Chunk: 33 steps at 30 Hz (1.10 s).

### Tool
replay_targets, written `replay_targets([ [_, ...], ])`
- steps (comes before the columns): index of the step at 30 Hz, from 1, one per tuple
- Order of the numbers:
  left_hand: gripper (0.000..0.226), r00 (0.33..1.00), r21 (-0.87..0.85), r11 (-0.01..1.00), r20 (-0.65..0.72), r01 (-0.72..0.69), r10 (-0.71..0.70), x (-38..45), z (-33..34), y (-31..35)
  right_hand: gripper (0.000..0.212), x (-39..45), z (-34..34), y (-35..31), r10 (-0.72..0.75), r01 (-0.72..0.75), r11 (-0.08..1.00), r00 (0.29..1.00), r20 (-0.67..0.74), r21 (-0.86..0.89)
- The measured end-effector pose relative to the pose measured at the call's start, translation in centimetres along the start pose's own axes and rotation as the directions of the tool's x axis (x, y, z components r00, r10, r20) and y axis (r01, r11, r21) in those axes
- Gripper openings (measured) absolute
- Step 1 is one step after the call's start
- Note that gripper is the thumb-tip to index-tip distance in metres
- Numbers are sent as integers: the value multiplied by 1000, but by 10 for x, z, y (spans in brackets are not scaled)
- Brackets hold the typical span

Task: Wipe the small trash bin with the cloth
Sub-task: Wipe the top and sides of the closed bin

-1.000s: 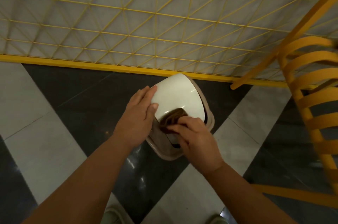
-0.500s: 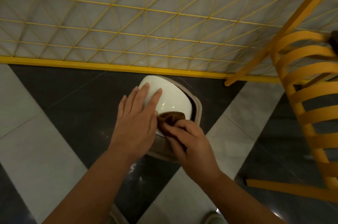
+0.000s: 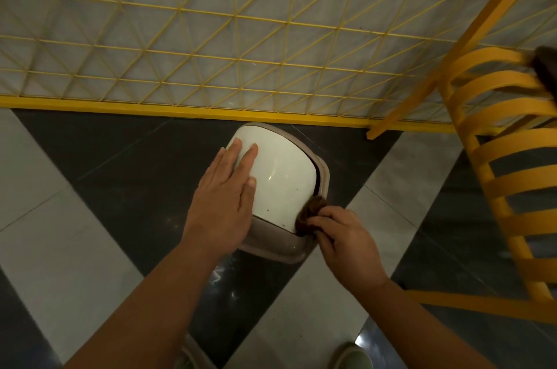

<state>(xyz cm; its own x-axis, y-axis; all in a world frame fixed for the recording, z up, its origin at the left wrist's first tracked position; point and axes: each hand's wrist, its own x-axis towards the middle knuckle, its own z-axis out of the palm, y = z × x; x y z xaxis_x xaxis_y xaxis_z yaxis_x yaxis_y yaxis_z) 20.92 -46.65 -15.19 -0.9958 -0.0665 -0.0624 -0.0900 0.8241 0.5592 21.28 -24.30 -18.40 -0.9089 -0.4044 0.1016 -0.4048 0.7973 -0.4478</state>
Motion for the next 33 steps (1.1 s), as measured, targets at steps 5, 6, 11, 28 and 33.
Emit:
replay_targets([
  [5,55,997,29,998,-49,61,-59,-1,4,5,31,-5,6,-44,15,-5,985,998,-61,171],
  [6,53,994,25,995,-59,96,-94,-2,5,8,32,-5,6,-48,-40,48,983,998,-47,179],
  [11,56,964,-28,964,-20,266,-266,-12,4,24,29,19,-3,-2,157,-147,983,984,-87,109],
  [28,54,917,8,936,-204,352,-343,17,23,32,32,24,12,-11,192,-171,971,974,-122,165],
  [33,53,906,17,929,-230,370,-356,15,27,37,27,7,4,22,78,-77,996,997,-24,45],
])
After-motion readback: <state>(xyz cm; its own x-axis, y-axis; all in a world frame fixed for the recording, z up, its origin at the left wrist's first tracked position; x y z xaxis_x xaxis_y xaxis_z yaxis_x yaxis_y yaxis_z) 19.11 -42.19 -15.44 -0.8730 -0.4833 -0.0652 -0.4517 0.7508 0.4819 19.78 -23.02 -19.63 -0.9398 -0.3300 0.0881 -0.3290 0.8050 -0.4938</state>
